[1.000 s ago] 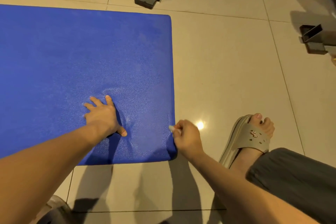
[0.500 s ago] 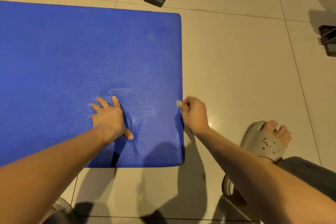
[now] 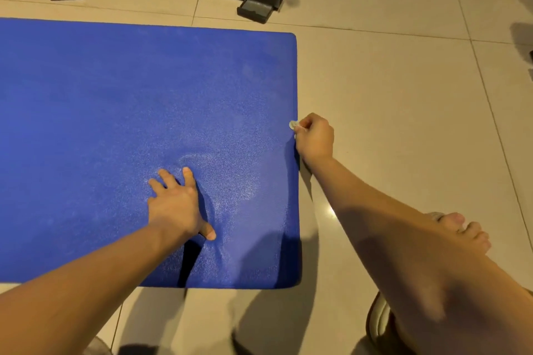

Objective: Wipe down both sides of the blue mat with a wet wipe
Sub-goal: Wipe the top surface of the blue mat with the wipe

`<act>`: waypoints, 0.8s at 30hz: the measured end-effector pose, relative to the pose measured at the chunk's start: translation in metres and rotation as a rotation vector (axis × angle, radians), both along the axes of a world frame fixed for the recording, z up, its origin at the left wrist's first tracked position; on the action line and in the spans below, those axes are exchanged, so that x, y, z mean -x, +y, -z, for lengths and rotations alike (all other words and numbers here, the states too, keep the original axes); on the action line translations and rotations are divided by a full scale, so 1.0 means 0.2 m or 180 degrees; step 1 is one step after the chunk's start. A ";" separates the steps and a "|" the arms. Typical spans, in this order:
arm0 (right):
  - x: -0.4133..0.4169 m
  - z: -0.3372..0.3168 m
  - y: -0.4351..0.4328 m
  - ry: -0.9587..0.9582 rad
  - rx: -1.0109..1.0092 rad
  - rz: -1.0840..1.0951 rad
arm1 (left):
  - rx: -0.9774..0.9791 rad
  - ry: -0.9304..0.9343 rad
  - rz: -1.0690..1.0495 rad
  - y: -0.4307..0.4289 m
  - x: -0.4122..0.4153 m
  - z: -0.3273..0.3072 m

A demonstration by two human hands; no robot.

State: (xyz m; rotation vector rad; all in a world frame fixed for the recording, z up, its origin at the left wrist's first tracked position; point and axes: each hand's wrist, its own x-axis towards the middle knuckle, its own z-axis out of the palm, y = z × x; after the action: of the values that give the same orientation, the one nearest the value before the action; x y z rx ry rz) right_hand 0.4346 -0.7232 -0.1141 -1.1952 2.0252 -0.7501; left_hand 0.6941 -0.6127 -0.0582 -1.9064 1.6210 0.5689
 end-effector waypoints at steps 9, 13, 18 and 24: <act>0.04 -0.08 0.49 0.0197 -0.0210 -0.1162 | -0.0041 -0.0015 -0.0001 0.00 0.02 -0.03; -0.01 -0.06 0.03 0.0260 0.0140 -0.0737 | -0.0071 -0.0028 -0.0034 -0.01 0.03 -0.02; -0.01 -0.02 -0.26 0.0104 0.0051 -0.0268 | -0.0080 -0.0009 -0.0009 -0.01 0.01 0.00; 0.07 -0.04 0.38 0.0215 0.0188 -0.0955 | -0.0095 -0.0040 0.0011 -0.02 0.02 0.00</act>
State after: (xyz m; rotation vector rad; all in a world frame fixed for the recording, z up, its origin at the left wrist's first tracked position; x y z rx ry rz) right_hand 0.4204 -0.6467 -0.1065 -1.5343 1.8295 -0.6315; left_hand 0.6900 -0.6173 -0.0573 -1.8816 1.5990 0.5753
